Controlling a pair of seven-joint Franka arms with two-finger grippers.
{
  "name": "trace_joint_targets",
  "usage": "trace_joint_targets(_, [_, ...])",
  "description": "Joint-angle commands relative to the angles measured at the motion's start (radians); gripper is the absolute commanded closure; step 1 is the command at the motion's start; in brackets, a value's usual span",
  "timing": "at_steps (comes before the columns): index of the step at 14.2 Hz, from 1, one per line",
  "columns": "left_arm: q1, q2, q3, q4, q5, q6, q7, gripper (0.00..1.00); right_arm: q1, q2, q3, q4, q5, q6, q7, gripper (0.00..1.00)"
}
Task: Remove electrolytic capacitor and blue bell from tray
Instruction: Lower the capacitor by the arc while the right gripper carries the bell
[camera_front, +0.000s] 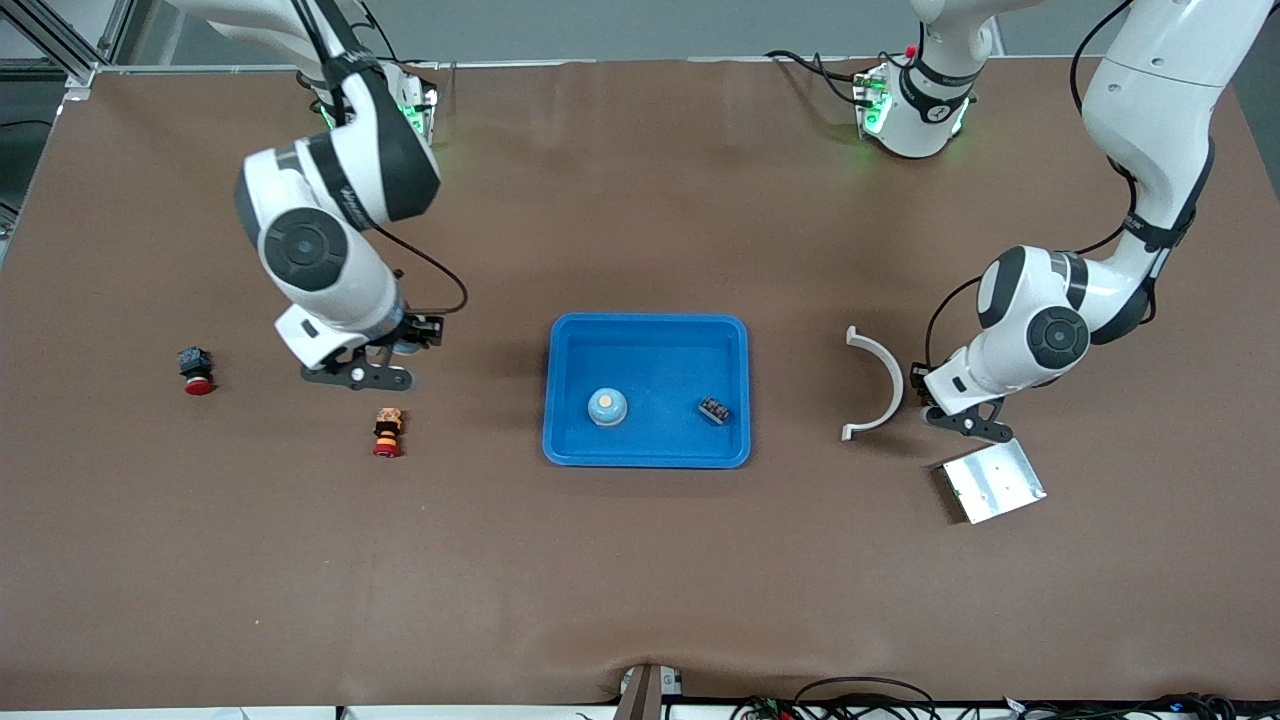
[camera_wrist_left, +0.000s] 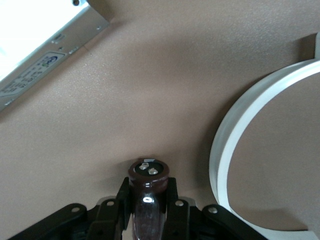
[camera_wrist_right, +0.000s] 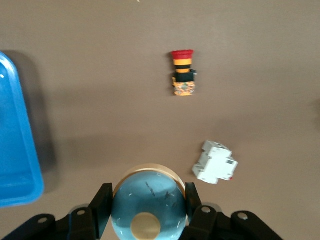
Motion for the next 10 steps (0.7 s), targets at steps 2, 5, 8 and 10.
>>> trace_joint_targets(2, [-0.004, -0.001, -0.007, 0.004, 0.008, 0.005, -0.007, 0.57, -0.108, -0.145, 0.015, -0.13, 0.006, 0.01, -0.164, 1.0])
trace_joint_targets(5, [-0.003, -0.006, -0.007, 0.005, 0.008, 0.003, 0.004, 0.0, -0.203, -0.214, 0.014, -0.179, 0.006, 0.009, -0.325, 1.0])
trace_joint_targets(8, [-0.003, -0.012, -0.007, 0.007, 0.008, -0.004, 0.012, 0.0, -0.31, -0.232, 0.014, -0.191, 0.006, 0.009, -0.498, 1.0])
trace_joint_targets(10, [-0.011, -0.015, -0.009, 0.031, 0.01, -0.015, 0.006, 0.0, -0.365, -0.242, 0.014, -0.213, 0.01, 0.019, -0.584, 1.0])
